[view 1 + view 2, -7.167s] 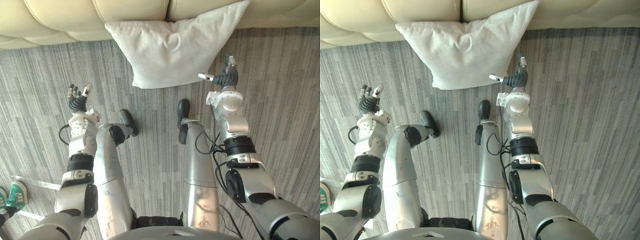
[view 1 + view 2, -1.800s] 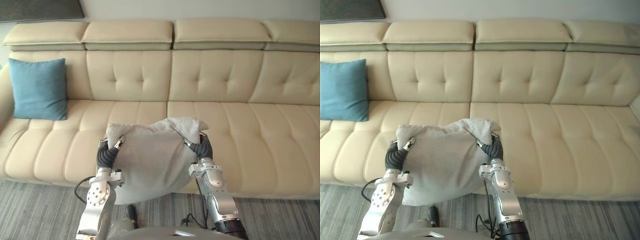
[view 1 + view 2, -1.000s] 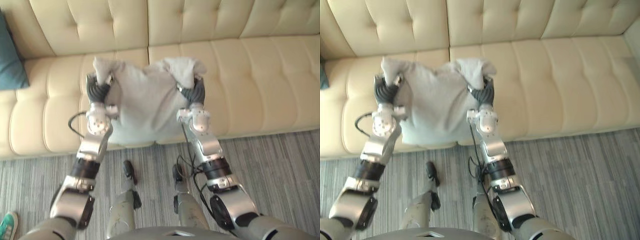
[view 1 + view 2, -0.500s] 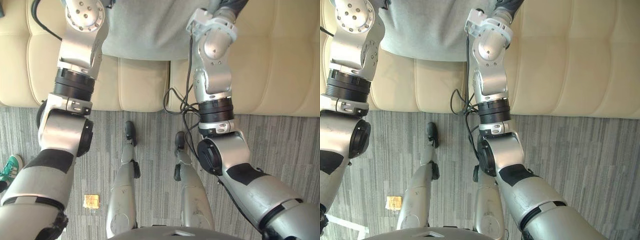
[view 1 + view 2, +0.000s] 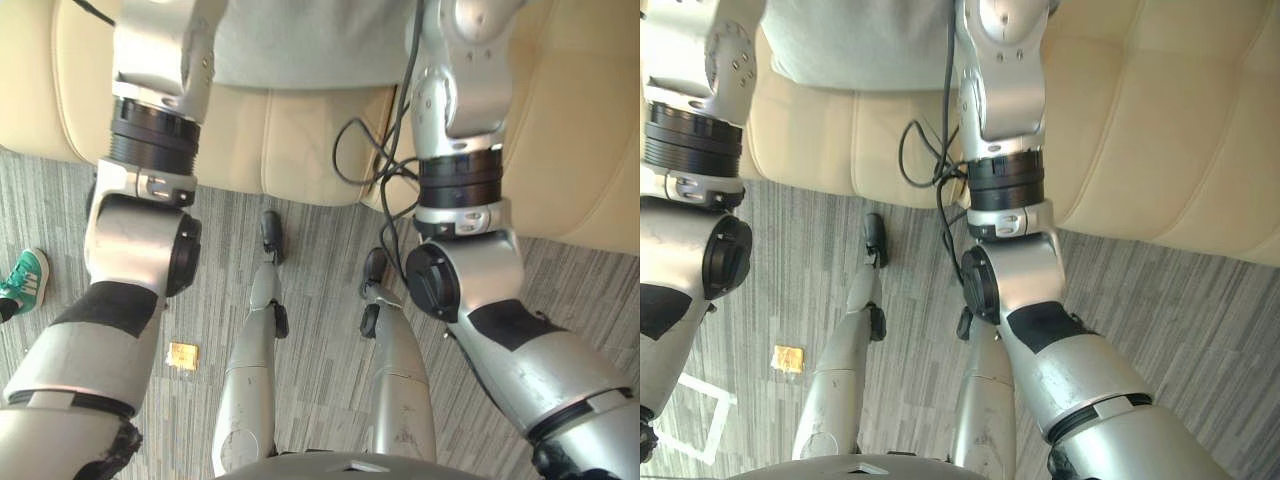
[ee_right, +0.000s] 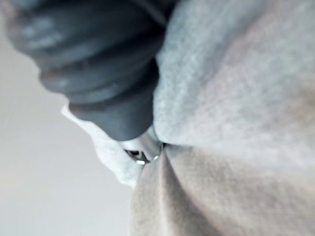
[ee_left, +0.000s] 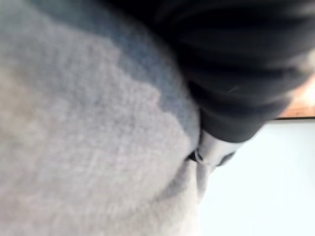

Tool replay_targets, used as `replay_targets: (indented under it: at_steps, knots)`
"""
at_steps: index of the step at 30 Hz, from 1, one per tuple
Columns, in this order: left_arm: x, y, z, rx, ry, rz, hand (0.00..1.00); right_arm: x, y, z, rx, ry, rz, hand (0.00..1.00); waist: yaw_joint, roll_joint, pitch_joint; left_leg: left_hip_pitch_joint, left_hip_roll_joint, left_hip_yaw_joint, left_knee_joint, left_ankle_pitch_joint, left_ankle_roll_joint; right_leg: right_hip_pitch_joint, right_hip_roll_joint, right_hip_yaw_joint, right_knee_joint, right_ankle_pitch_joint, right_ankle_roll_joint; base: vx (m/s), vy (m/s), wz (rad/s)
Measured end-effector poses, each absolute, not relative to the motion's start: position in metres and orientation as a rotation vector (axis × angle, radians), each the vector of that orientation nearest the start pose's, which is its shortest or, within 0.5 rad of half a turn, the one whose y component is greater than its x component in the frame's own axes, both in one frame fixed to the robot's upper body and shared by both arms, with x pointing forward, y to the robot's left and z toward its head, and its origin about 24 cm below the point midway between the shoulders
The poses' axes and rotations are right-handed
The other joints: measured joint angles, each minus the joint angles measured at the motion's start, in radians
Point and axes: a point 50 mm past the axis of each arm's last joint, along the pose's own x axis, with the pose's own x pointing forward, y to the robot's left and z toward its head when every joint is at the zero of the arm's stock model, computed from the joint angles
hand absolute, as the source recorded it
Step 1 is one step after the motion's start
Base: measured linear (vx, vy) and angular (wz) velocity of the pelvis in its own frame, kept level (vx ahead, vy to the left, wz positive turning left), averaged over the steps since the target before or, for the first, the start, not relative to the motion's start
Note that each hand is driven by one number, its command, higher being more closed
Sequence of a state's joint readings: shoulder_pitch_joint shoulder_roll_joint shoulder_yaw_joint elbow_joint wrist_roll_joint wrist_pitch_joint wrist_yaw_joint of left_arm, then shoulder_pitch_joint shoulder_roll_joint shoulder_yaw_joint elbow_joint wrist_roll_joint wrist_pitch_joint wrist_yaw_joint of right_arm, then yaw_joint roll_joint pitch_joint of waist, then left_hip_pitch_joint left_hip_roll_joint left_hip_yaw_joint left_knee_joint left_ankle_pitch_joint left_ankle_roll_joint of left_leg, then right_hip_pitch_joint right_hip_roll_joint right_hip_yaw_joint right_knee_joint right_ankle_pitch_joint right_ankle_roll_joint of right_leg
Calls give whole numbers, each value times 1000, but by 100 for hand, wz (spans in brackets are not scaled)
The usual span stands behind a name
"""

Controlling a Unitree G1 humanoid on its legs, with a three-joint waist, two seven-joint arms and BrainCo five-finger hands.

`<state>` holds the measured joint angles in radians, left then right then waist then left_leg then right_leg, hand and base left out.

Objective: Pick up cushions and gather them together orderly.

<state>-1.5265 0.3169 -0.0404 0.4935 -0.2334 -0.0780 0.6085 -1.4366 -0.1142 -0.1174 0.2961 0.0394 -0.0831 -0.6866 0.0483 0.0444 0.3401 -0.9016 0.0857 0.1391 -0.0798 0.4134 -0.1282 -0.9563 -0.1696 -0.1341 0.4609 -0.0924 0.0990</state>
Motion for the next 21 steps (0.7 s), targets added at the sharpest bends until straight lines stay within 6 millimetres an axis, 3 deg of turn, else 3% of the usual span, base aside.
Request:
replay_targets:
  at_steps: [6, 19, 20, 21]
  knots:
    - [317, 119, 455, -260, -1098, 269, 100, 300, -115, 442, 347, -1155, -400, 100, -12, 0, 0, -18, 8, 12, 0, 4, 5, -16, 4, -12, 3, 0, 0, -16, -115, 0]
    - [310, 110, 450, -250, -1130, 213, 100, 280, -124, 452, 411, -1241, -461, 100, -35, -1, 0, -4, 23, 51, 0, 4, 5, -22, 20, 20, -4, 22, -16, -33, -100, -8]
    - [310, 110, 450, -249, -1130, 215, 0, 279, -124, 452, 413, -1244, -460, 100, -37, -1, 0, -4, 25, 53, 0, 4, 5, -23, 23, 23, -7, 26, -17, -49, -101, -21]
    - [311, 109, 450, -241, -1130, 220, 0, 279, -124, 452, 416, -1243, -465, 0, -42, -1, 0, -3, 30, 54, 0, 4, 5, -23, 29, 27, -13, 33, -18, -48, -103, -20]
